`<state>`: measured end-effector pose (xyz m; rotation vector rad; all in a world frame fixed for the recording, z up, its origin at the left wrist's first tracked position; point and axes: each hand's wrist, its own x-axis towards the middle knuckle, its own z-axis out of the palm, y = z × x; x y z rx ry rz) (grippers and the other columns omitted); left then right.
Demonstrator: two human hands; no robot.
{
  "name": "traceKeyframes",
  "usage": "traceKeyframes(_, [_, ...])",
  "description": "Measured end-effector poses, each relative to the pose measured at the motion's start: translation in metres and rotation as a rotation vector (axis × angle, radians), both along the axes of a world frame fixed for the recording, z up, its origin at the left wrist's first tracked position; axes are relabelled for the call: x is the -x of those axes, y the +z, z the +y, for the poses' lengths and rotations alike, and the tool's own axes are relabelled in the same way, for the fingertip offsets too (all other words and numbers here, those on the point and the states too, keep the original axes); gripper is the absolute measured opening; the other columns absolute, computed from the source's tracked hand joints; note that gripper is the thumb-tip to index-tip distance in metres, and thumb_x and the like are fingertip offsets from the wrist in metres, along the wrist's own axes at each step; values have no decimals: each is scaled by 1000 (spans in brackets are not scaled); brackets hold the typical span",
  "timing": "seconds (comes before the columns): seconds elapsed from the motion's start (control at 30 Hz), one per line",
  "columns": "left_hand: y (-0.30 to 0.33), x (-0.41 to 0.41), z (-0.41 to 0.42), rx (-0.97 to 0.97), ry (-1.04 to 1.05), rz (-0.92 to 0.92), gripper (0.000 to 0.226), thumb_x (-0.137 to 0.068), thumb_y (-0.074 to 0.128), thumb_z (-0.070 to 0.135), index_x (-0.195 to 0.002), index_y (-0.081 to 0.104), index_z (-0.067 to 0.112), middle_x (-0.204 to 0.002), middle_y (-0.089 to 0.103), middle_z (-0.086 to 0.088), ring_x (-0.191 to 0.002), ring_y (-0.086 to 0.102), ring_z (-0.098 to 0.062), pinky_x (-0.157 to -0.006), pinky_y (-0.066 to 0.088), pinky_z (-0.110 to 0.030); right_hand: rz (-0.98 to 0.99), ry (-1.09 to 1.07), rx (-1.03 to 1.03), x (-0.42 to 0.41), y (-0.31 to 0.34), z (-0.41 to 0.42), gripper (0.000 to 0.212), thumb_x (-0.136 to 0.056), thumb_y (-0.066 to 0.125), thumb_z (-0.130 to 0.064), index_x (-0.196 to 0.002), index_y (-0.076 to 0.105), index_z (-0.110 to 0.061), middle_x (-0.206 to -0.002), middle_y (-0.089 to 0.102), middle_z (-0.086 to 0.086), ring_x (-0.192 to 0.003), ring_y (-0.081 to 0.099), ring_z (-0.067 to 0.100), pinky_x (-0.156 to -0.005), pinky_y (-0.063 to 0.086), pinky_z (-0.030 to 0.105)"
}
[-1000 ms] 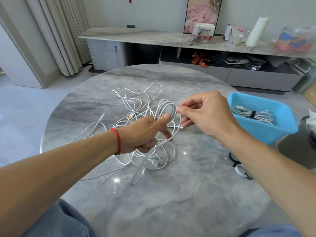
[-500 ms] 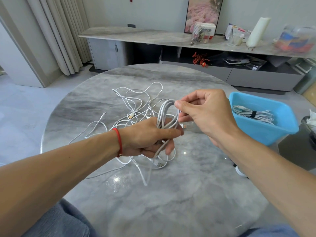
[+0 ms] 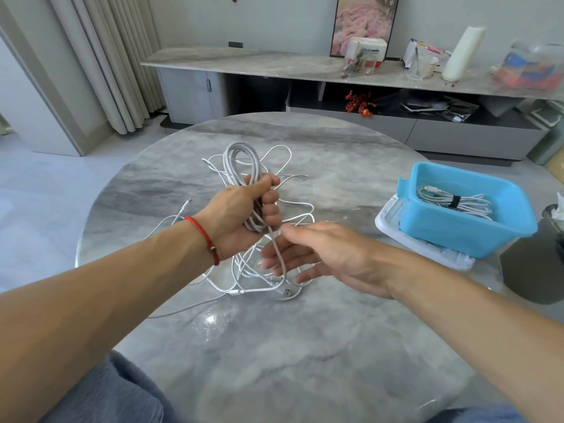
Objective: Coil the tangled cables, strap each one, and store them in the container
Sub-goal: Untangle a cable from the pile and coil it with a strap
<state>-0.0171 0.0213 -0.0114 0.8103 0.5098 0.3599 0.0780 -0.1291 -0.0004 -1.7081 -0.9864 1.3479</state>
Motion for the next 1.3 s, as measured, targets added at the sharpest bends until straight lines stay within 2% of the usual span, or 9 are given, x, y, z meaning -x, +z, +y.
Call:
traceKeyframes(0.13, [6, 5, 8, 20, -30, -8, 22, -106, 43, 23, -87, 51, 16, -57, 22, 6, -42, 19, -6, -36, 20, -17, -83, 209, -53, 5, -1, -3, 35, -109, 48, -29, -92, 71, -9, -94, 78, 9, -95, 70, 18, -95, 49, 36])
traceKeyframes(0.3, [0, 13, 13, -506, -120, 273, 14, -104, 49, 21, -94, 54, 13, -56, 21, 4, -42, 15, -9, -38, 17, -17, -20, 80, -71, -14, 9, -6, 32, -107, 52, -26, -80, 64, -14, -60, 48, 0, -62, 63, 22, -76, 58, 39])
traceKeyframes(0.47, [-7, 14, 3, -705, -366, 445, 21, -102, 55, 28, -86, 50, 16, -50, 30, 8, -43, 18, -9, -38, 19, -18, -764, 148, -142, -26, 6, -4, 21, -95, 69, -38, -80, 71, -23, -60, 55, -13, -55, 49, 6, -61, 48, 28])
traceKeyframes(0.57, [-9, 14, -5, -637, -548, 447, 38, -96, 58, 48, -74, 47, 19, -55, 27, 5, -47, 17, -11, -39, 19, -20, -992, 62, -183, -31, 8, -4, 27, -87, 74, -52, -80, 71, -27, -68, 64, -14, -72, 60, 8, -71, 51, 36])
traceKeyframes(0.67, [-8, 14, -10, -555, -626, 418, 49, -83, 57, 64, -62, 58, 20, -57, 47, 1, -48, 20, -11, -40, 23, -19, -961, -33, -211, -36, 12, -5, 31, -82, 78, -55, -80, 73, -24, -76, 71, -8, -81, 65, 13, -77, 54, 40])
traceKeyframes(0.9, [-8, 9, -13, -554, -733, 408, 24, -98, 61, 30, -78, 53, 18, -63, 55, -8, -46, 25, -12, -39, 25, -19, -1096, -94, -247, -32, 17, -3, 39, -80, 80, -55, -79, 68, -19, -72, 61, -12, -82, 61, 16, -73, 49, 35])
traceKeyframes(1.1, [-12, 9, -13, -520, -626, 397, 35, -99, 57, 35, -73, 47, 14, -57, 45, -7, -47, 26, -14, -39, 27, -20, -1114, -64, -214, -44, 27, -8, 27, -92, 71, -48, -88, 73, -22, -83, 72, -6, -88, 64, 20, -81, 52, 40])
traceKeyframes(1.23, [-13, 7, -16, -467, -582, 392, 33, -98, 54, 42, -81, 49, 15, -57, 48, -6, -48, 29, -15, -40, 30, -21, -1351, -17, -83, -37, 22, -9, 27, -105, 48, -48, -100, 60, -24, -90, 73, 0, -88, 65, 33, -81, 53, 45])
traceKeyframes(1.3, [-14, 6, -19, -428, -568, 373, 33, -98, 54, 44, -85, 51, 14, -59, 50, -7, -48, 30, -15, -42, 32, -21, -1307, -92, -100, -30, 12, -4, 26, -108, 44, -42, -105, 55, -18, -93, 73, 5, -89, 66, 37, -80, 53, 47])
